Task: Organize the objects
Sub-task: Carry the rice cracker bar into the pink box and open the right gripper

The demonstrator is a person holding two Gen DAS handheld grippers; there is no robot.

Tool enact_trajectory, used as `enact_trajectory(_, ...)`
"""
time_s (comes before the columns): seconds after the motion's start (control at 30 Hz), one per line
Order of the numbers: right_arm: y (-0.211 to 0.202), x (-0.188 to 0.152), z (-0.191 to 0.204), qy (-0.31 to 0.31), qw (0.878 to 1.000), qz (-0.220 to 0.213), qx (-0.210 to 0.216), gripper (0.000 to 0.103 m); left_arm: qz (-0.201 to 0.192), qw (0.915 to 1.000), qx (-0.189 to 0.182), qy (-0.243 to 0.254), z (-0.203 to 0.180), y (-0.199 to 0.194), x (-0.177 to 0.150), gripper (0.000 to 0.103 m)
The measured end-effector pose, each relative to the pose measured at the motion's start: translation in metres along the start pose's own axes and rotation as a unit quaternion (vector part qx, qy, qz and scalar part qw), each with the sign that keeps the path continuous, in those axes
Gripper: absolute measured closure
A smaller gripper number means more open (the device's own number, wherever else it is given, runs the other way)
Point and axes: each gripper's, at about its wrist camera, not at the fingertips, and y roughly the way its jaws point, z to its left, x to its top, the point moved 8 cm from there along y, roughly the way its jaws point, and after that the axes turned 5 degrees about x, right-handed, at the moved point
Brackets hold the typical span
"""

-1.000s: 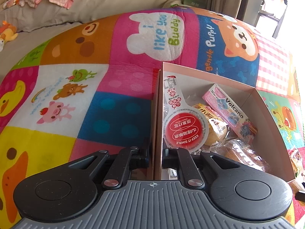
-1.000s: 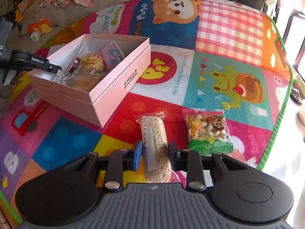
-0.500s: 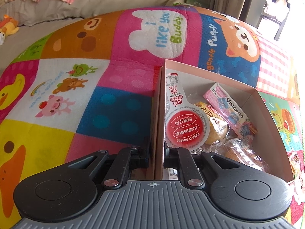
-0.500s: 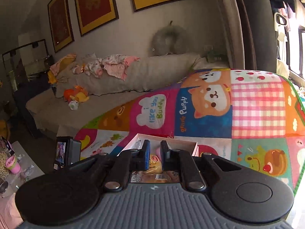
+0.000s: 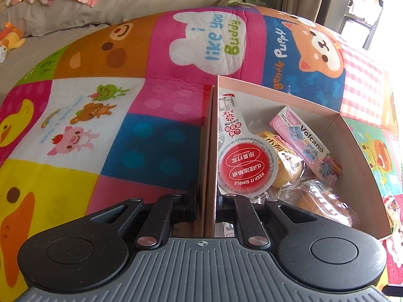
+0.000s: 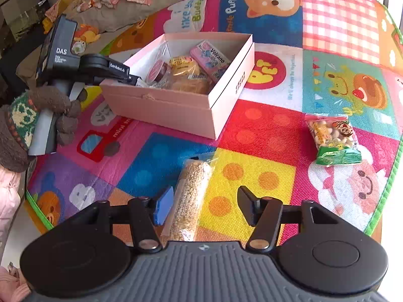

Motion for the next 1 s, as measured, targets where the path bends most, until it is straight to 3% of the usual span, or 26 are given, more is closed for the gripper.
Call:
enact_trajectory(0.1, 0.013, -0.004, 0.012, -0.028, 1.0, 0.005, -0.002, 0.055, 0.005, 1.0, -0.002, 0.0, 0.001, 0.001, -0.002, 0.092)
enact_trajectory(0.2, 0.024, -0.008, 0.022, -0.064, 0.998, 0.018, -0.015, 0.069, 0.006, 1.0, -0.004, -0.003, 0.001, 0.001, -0.002, 0.091)
enact_trajectory(0.3, 0.019, -0.007, 0.028, -0.073, 0.997, 0.016, -0.007, 0.075, 0.006, 1.0, -0.004, -0.003, 0.001, 0.001, -0.002, 0.091)
enact_trajectory(0.4, 0.0, 0.003, 0.034, -0.069, 0.998, -0.009, 0.005, 0.075, 0.006, 1.0, -0.004, -0.004, 0.001, 0.001, -0.002, 0.091)
enact_trajectory(0.7, -0.047, 0.093, 0.027, -0.016, 0.993, -0.113, 0.042, 0.075, 0.005, 0.9999, -0.008, -0.008, 0.002, 0.001, -0.002, 0.091)
enact_trajectory(0.83, -0.022, 0.138, 0.005, 0.071, 0.986, -0.132, 0.067, 0.075, 0.006, 0.9999, -0.008, -0.009, 0.002, 0.001, -0.002, 0.09)
enact_trajectory(1.0, 0.017, 0.168, -0.01, 0.076, 0.984, -0.16, 0.014, 0.073, 0.007, 0.9999, -0.01, -0.008, 0.002, 0.001, -0.002, 0.09)
